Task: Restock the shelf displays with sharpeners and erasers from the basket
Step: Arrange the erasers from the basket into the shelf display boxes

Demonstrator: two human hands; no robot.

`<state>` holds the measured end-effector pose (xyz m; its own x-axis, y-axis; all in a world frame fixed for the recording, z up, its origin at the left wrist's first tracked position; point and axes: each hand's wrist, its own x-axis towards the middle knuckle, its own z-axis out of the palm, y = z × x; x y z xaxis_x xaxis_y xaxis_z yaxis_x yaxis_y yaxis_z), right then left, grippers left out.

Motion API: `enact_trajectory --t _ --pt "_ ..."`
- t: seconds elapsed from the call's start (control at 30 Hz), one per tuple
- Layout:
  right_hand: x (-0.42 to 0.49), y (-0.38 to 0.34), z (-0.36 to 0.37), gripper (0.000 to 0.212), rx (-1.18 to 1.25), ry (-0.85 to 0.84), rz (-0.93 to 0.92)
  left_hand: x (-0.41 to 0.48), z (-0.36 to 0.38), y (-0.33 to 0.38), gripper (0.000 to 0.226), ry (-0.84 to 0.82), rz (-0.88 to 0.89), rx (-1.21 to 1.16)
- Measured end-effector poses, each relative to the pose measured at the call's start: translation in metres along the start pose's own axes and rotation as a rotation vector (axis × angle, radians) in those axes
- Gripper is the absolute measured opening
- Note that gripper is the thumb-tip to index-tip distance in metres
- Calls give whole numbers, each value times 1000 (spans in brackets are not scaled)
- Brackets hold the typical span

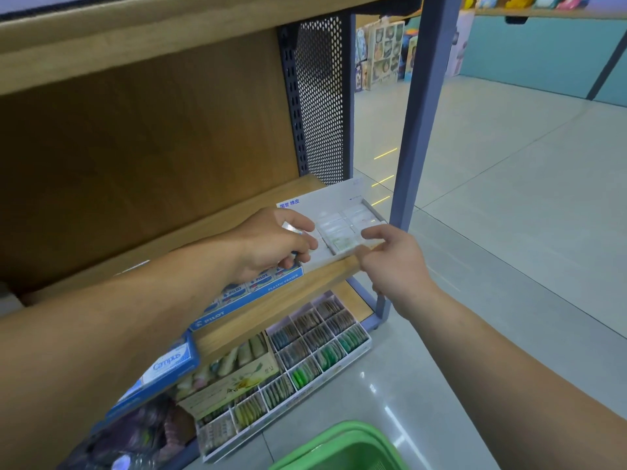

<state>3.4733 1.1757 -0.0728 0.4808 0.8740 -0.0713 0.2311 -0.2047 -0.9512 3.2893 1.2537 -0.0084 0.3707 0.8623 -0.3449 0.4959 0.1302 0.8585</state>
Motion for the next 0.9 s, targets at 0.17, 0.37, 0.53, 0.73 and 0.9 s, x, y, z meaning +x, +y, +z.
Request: enact_trajectory --t 0.17,0.37,0.53,0.73,0.9 --pt "-3 17 -5 11 11 73 67 6 9 7 5 103 86 245" --pt "9 23 -12 28 52 77 -18 24 39 18 28 77 139 580" --pt "10 28 -7 36 -8 24 -52 33 32 14 20 78 154 487" --pt "8 26 8 26 -24 3 -135 28 -6 16 13 36 138 609" --pt "8 27 17 27 -76 -15 -142 25 -9 3 13 -5 139 599"
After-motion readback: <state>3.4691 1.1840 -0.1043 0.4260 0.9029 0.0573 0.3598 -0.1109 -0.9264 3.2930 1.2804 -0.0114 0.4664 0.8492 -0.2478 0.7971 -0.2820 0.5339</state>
